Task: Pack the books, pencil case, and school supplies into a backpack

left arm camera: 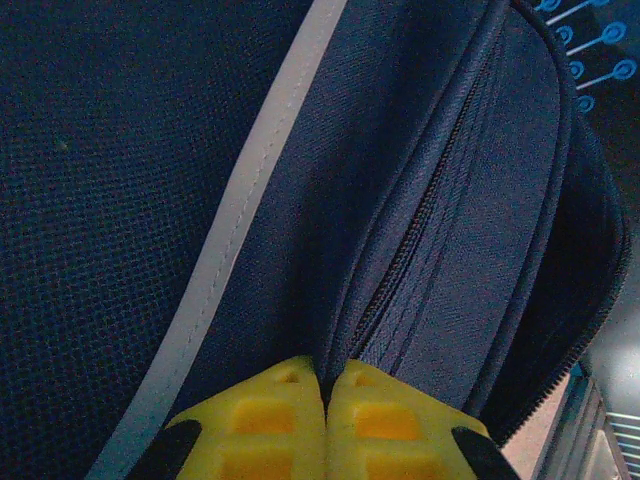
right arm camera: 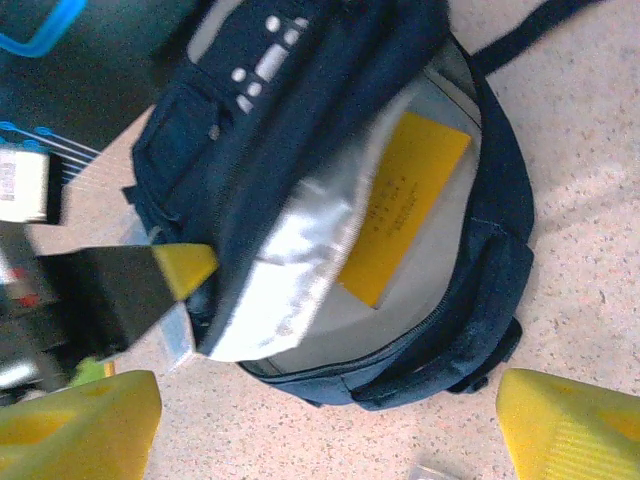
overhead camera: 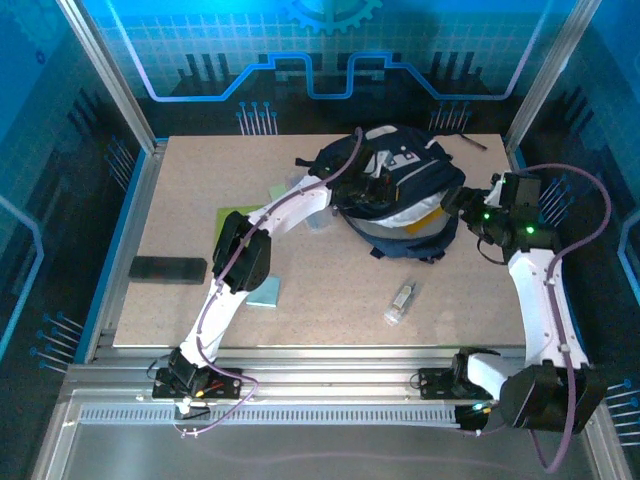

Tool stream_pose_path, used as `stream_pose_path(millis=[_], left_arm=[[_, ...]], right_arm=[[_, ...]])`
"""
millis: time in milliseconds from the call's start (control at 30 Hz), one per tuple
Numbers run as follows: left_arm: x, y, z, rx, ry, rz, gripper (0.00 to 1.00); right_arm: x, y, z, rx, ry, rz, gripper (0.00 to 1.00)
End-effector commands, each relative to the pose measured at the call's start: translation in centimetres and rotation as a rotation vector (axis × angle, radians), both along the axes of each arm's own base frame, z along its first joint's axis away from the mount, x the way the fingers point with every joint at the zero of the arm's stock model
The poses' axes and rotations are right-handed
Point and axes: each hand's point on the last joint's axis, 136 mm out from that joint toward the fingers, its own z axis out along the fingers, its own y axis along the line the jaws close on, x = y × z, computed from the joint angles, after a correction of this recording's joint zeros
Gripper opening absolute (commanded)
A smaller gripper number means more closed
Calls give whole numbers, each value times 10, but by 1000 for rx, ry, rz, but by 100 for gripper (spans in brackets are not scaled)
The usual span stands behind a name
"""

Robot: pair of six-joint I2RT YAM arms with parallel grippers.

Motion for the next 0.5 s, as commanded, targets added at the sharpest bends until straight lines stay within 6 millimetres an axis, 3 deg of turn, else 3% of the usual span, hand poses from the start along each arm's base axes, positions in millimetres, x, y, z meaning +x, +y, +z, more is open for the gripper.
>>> stream_pose_path(millis=[0, 67, 167, 333, 467], left_arm=[[-8, -4, 44, -80, -46, 14, 7], [-11, 3, 42, -80, -34, 39, 33], [-15, 26, 49, -80, -53, 95, 53], [-22, 85, 63, -56, -81, 208, 62], [-24, 149, 54, 17, -81, 330, 65]], right_arm=[[-4, 12, 8, 14, -18, 68, 88], [2, 25, 13, 42, -47, 114, 88], [11, 45, 16, 48, -71, 178, 87], [25, 90, 7, 55, -66, 290, 86], [35, 129, -15, 69, -27, 367, 84]])
